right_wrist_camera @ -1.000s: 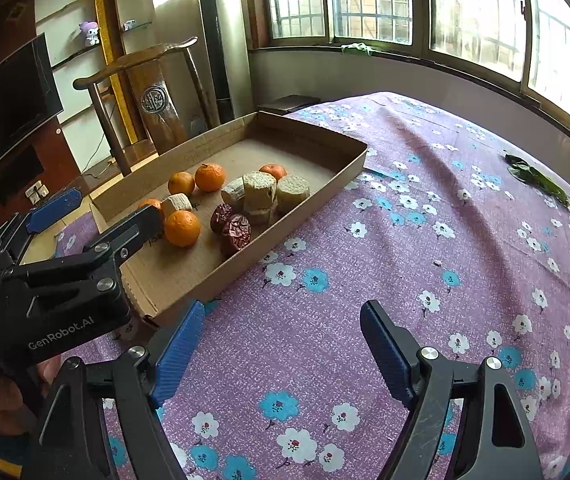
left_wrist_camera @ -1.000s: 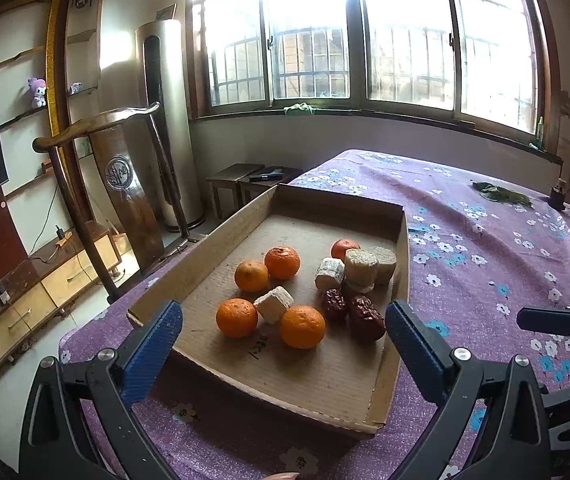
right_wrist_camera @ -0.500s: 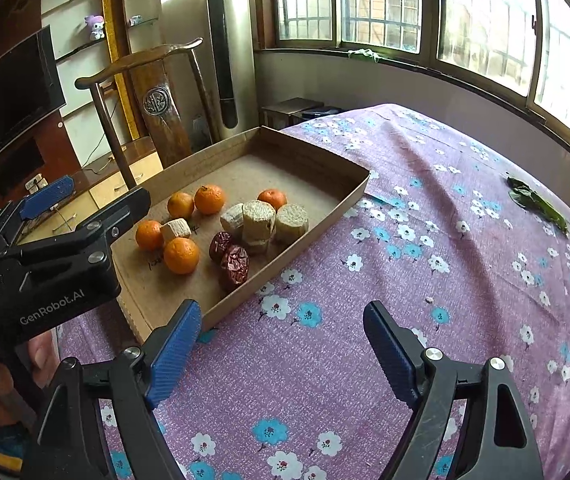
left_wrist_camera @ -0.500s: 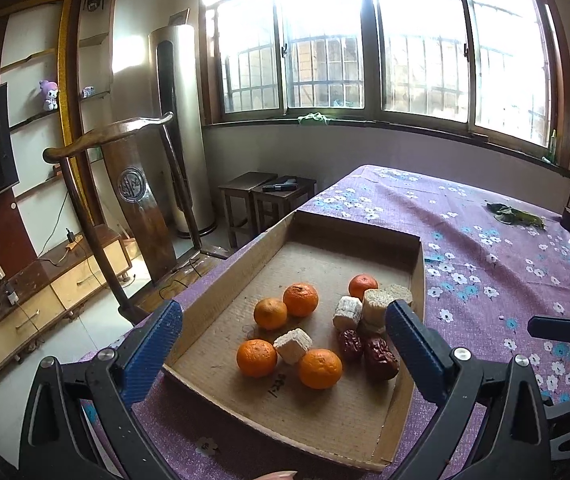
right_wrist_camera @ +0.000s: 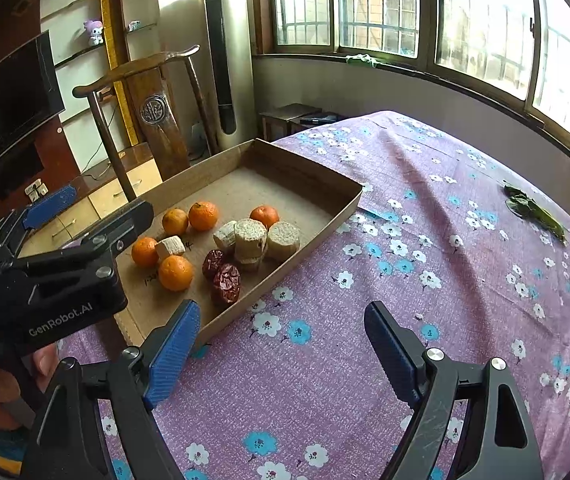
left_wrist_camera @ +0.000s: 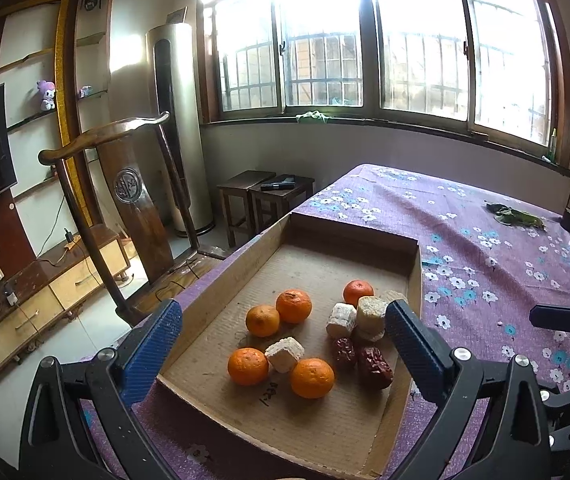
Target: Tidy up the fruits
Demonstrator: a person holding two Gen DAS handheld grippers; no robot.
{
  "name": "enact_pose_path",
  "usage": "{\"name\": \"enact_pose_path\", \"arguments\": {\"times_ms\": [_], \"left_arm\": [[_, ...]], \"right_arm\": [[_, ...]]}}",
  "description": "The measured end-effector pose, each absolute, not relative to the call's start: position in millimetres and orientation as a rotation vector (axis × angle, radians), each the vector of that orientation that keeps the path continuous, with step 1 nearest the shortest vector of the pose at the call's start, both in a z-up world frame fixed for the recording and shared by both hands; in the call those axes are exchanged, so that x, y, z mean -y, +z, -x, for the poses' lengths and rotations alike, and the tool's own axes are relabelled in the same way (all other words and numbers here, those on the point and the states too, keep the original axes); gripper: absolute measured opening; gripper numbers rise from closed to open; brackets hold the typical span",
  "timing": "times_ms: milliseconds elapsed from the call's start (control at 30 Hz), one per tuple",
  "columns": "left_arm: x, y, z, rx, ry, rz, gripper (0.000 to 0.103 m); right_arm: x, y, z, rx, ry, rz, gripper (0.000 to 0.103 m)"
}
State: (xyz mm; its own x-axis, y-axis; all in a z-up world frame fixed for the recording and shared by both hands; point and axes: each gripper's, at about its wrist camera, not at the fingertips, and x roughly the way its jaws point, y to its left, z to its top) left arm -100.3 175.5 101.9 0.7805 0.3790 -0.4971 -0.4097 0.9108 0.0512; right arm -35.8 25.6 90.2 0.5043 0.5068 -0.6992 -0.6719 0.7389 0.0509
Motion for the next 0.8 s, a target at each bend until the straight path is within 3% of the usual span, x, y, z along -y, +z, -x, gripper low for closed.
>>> {"name": "enact_pose_path", "arguments": {"times_ms": [800], "left_arm": [[-179,92,89,-0.552,0.427,0.059,0.101]], "right_arm": [[-43,79,25,-0.797,0.739,0.292,0.088]]}}
